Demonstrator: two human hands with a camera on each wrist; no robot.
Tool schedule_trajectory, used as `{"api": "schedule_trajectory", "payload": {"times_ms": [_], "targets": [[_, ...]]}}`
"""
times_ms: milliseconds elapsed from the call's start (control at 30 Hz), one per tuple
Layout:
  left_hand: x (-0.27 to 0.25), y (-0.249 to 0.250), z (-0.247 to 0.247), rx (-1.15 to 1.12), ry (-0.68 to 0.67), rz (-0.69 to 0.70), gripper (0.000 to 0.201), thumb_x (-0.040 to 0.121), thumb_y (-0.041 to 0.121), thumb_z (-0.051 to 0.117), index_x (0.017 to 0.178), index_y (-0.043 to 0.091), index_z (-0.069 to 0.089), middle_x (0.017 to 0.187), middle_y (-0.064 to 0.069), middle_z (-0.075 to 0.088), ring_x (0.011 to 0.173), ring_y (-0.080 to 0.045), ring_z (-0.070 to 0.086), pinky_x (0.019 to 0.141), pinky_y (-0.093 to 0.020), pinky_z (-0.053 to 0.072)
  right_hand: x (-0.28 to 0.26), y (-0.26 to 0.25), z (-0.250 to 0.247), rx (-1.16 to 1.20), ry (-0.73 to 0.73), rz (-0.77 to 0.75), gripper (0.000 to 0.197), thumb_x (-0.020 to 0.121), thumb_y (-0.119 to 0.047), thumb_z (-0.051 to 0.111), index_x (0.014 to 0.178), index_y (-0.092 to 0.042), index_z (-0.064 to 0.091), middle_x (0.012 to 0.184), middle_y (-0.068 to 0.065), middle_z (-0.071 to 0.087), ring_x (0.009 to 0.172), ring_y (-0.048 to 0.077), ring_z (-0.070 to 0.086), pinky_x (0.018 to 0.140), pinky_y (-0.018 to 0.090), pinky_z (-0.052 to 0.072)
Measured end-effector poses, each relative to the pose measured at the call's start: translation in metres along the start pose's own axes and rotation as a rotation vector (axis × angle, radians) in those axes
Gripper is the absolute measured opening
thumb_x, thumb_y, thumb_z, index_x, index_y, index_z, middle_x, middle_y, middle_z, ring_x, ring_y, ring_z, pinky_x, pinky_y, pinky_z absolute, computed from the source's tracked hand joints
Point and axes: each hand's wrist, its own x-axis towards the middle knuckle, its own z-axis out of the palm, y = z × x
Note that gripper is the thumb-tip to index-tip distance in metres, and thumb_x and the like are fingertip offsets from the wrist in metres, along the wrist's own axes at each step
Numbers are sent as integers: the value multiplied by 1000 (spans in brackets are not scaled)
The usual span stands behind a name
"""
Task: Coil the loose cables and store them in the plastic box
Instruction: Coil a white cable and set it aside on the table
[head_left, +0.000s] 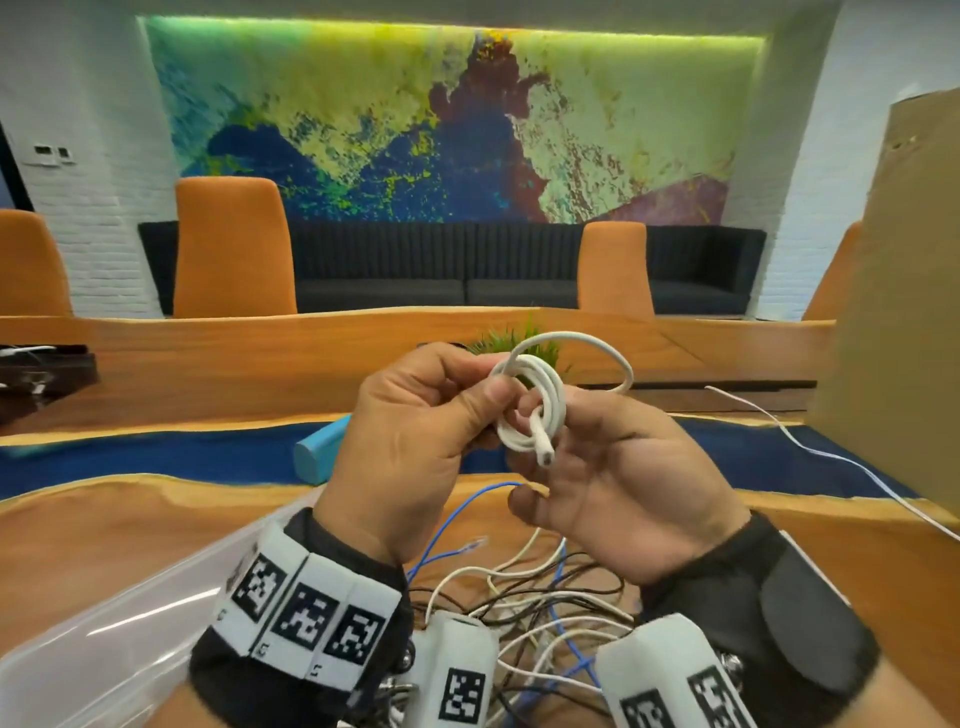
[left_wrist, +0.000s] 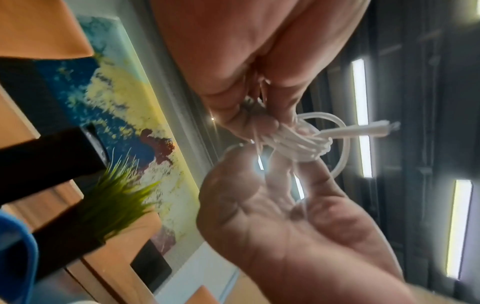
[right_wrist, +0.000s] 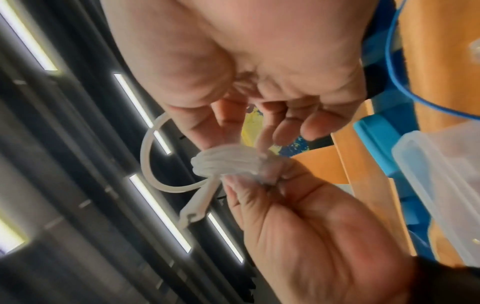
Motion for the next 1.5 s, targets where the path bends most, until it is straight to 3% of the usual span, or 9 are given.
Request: {"api": "schedule_trajectory", "payload": {"times_ms": [200,433,567,733,867,1033,1200,1333,1500], "targets": [[1,-5,-4,258,82,210,13,85,3,69,93,13,72,93,-8,76,88,-29,72,76,-41,60,0,5,-2,-13,-184,101,21,80,-29,70,93,-13,65,98,13,61,84,24,63,67,36,53],[13,3,-29,395,224,204,11,86,0,70,94,6,72,82,-10,74,68,-16,65,62,-27,55,-10,-19,-7,-919,159,-207,26,95,-6,55,111,-24,66,68,5,64,54,14,55,51,27,50],[17,16,-46,421,206,122,11,87,-1,68,95,5,71,82,-3,75,66,-8,67,59,-20,54,-23,-49,-28,-1576,459,-591,18,95,-22,53,89,-32,67,69,-10,61,65,10,55,62,35,48],[10,3,-33,690,54,116,10,88,7,71,93,16,71,84,3,74,71,-8,66,66,-29,57,-27,-77,-60,-1620,653,-791,41,88,-76,28,99,-52,59,77,-12,60,73,19,58,68,52,52],[9,10,-32,852,23,132,6,88,16,71,93,19,71,80,8,71,68,-2,61,63,-22,52,-28,-78,-52,-1545,691,-875,38,89,-74,28,104,-55,58,79,-13,61,73,20,58,68,53,53],[9,27,-33,316,109,-170,6,90,4,65,94,5,69,84,-8,76,72,-15,71,59,-22,57,-18,-52,-41,-1658,623,-786,17,100,-28,45,101,-30,62,83,-5,60,79,21,57,70,44,52],[7,27,-18,-78,116,-256,7,89,5,60,89,5,66,76,-5,73,65,-10,68,54,-18,55,-1,-23,-40,-1871,341,-628,17,91,-21,56,98,-28,70,96,-11,58,94,13,50,75,26,39],[4,19,-9,-101,100,-235,16,76,14,65,89,6,69,78,-6,74,67,-11,68,54,-18,55,3,-13,-30,-1504,432,-704,13,88,-15,65,88,-24,73,82,-13,67,79,6,61,70,17,47],[-1,14,3,7,59,-169,20,70,20,68,88,10,72,85,-10,75,76,-18,70,59,-22,57,1,-17,-9,-286,371,-400,12,89,2,57,94,-2,67,74,10,67,65,16,65,60,24,59]]}}
